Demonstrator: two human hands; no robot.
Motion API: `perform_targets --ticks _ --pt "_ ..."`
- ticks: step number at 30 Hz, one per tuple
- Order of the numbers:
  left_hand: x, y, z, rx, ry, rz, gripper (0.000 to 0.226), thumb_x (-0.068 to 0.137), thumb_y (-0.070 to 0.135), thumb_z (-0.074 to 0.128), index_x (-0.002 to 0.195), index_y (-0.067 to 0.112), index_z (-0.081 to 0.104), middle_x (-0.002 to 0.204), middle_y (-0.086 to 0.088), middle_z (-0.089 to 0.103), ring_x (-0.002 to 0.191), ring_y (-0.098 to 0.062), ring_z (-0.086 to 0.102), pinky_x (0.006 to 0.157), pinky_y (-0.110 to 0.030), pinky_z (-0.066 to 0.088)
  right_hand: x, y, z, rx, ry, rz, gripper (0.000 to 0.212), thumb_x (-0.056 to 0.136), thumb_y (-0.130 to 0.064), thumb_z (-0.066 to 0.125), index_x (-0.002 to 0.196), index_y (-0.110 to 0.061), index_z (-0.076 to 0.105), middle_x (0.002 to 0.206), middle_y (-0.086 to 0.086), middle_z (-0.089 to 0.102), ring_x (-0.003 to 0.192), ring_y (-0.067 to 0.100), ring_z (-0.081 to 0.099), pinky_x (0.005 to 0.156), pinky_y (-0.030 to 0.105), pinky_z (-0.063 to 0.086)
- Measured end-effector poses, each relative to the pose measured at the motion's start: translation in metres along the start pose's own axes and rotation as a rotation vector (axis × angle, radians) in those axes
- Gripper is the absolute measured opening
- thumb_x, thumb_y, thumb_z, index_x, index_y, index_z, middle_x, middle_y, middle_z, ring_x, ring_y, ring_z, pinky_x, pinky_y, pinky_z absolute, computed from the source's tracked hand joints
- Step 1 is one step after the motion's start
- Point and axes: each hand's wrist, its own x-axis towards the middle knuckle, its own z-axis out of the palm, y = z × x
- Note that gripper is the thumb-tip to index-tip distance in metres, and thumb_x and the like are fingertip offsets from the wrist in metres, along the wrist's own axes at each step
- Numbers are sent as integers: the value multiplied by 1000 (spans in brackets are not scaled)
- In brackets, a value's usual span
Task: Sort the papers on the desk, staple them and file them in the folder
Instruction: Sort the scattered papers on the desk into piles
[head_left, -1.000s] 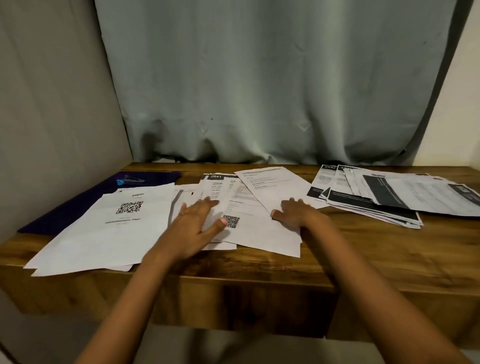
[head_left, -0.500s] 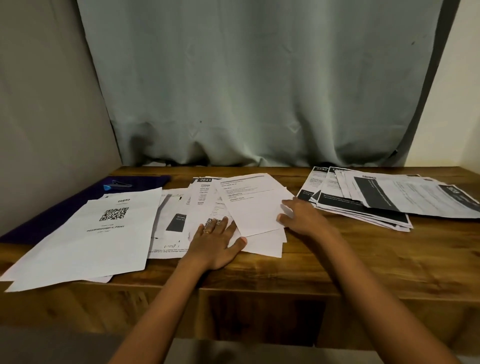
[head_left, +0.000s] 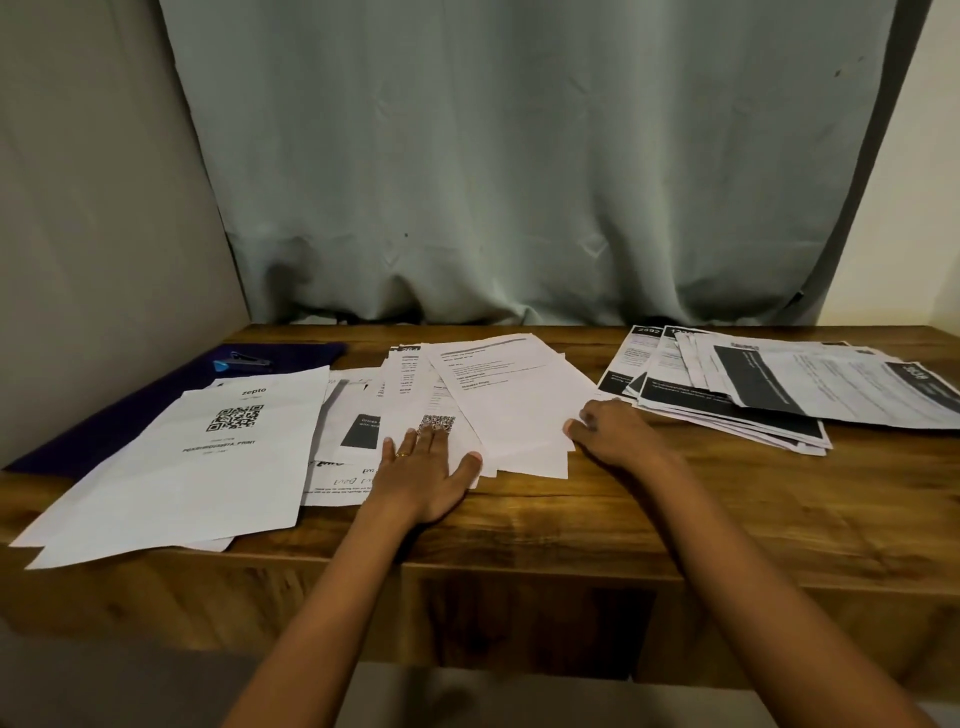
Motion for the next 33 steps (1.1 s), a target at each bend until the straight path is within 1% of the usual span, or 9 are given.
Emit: perform_targets --ticks 4,10,13,15,17,21,26,29,33 --pt "2 -3 3 12 18 -12 77 94 64 13 153 15 4 161 -4 0 148 -19 0 119 -40 -3 -15 -2 2 100 66 34 39 93 -49 49 95 -11 60 95 7 61 85 19 57 74 33 49" --pt "0 -5 9 -89 58 -15 90 85 72 2 153 13 5 161 -4 2 148 -17 1 120 -35 -1 -34 0 9 122 165 109 35 90 -41 58 98 -7 61 98 9 62 81 19 60 72 34 54" --pt "-2 -2 5 -209 87 -46 96 81 75 1 153 10 2 160 -6 3 148 -19 5 118 -36 2 -28 -2 7 99 142 92 57 90 -49 54 130 -9 50 133 16 51 118 29 51 95 39 46" --pt "-4 -1 1 -315 102 -93 96 81 74 5 153 10 -1 160 -7 6 147 -24 11 117 -40 9 -26 -5 12 -12 -39 5 67 93 -53 44 148 -17 28 156 14 20 143 31 19 115 46 21" --pt "-5 -2 -3 -439 96 -120 99 77 77 6 153 15 -6 160 -7 10 146 -30 15 116 -45 14 -33 -10 17 -25 -130 -46 66 96 -55 35 151 -21 20 158 13 7 146 30 4 117 46 5" --pt "-5 -5 -13 -686 90 -134 94 78 75 16 151 24 -13 160 -3 -5 147 -30 -1 116 -50 7 -59 -31 28 -6 -131 -80 65 97 -55 32 151 -23 17 159 13 5 147 28 2 117 43 2" --pt "-13 -13 -13 -336 228 62 85 85 74 20 153 23 9 159 -6 -11 144 -25 -21 112 -44 -16 -86 -57 32 -74 -71 -119 54 100 -48 26 149 -24 25 156 11 20 144 32 12 115 47 13" --pt "-17 -16 -7 -134 56 120 75 90 70 16 153 28 11 160 -4 -8 144 -26 -21 112 -45 -17 -83 -64 28 47 -17 -154 43 100 -38 36 138 -21 45 142 9 44 132 28 35 108 43 31" --pt "-18 -26 -3 -5 -93 79 72 92 66 22 152 32 2 160 -3 -10 145 -32 -16 114 -49 -11 -44 -57 12 314 162 49 36 97 -29 50 122 -5 56 124 12 57 108 25 57 88 32 49"
